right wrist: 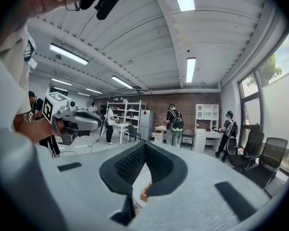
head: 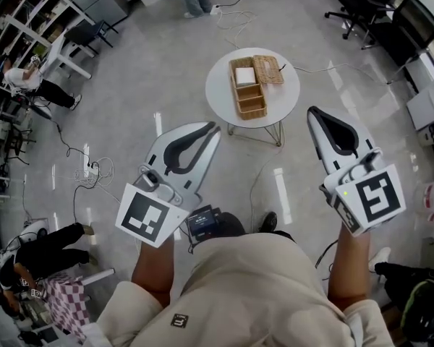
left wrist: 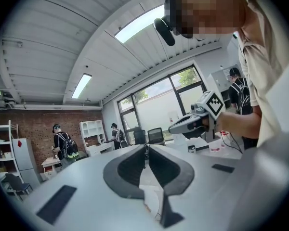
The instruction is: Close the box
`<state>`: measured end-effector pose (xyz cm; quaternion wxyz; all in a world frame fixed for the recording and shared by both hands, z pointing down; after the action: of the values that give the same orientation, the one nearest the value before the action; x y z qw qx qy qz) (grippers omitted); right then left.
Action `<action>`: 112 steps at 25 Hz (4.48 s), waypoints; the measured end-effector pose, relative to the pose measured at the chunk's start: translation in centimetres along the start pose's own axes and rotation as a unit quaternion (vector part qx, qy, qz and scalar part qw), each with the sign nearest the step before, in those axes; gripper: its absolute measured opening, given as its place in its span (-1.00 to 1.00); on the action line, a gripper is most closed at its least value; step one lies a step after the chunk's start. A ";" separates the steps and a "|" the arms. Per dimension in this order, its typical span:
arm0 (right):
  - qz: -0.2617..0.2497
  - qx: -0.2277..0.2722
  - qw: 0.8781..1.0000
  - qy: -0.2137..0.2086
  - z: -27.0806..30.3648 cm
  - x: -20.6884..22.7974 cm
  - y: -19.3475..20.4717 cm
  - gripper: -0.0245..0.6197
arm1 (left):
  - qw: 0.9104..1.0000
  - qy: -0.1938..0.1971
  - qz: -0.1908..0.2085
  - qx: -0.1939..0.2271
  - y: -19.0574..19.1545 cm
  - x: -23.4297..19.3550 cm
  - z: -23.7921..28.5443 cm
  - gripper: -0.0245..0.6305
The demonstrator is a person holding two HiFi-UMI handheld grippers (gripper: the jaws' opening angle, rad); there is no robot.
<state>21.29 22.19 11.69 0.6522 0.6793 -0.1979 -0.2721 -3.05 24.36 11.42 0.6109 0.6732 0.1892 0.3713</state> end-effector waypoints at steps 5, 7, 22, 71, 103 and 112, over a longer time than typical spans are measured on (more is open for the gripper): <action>-0.005 -0.009 1.000 0.004 2.0 1.0 0.4 -0.94 | 1.000 0.006 -0.003 0.010 0.7 -2.3 1.7 -0.86; -0.011 -0.012 1.000 0.010 3.3 1.0 0.3 -0.94 | 1.000 0.013 -0.006 0.015 1.5 -3.9 2.4 -0.86; -0.010 -0.023 0.995 0.092 17.5 6.1 0.5 -0.94 | 0.996 0.071 -0.009 0.052 6.3 -21.7 12.2 -0.86; 0.096 -0.116 0.981 0.121 39.6 19.1 19.0 -0.94 | 0.986 0.134 -0.083 -0.049 27.9 -38.1 28.6 -0.85; 0.294 -0.170 0.928 0.156 40.0 20.9 41.2 -0.81 | 0.972 0.157 -0.128 -0.116 42.7 -34.2 34.1 -0.85; 0.366 -0.184 0.894 0.181 39.2 21.2 47.9 -0.68 | 0.965 0.167 -0.139 -0.145 46.5 -33.1 35.2 -0.85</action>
<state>17.23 -24.94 56.91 0.8434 0.4643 -0.2578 0.0817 -8.17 -31.52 48.13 0.7070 0.4732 0.3246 0.4134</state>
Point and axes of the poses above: the fingertips, and each gripper's own axes: z forward along the fingers, x to its right, y out of its underside, the point moved 8 cm from there along -z, backward along the fingers, and after that the axes turned 7 degrees about x, right-handed, at the moved point
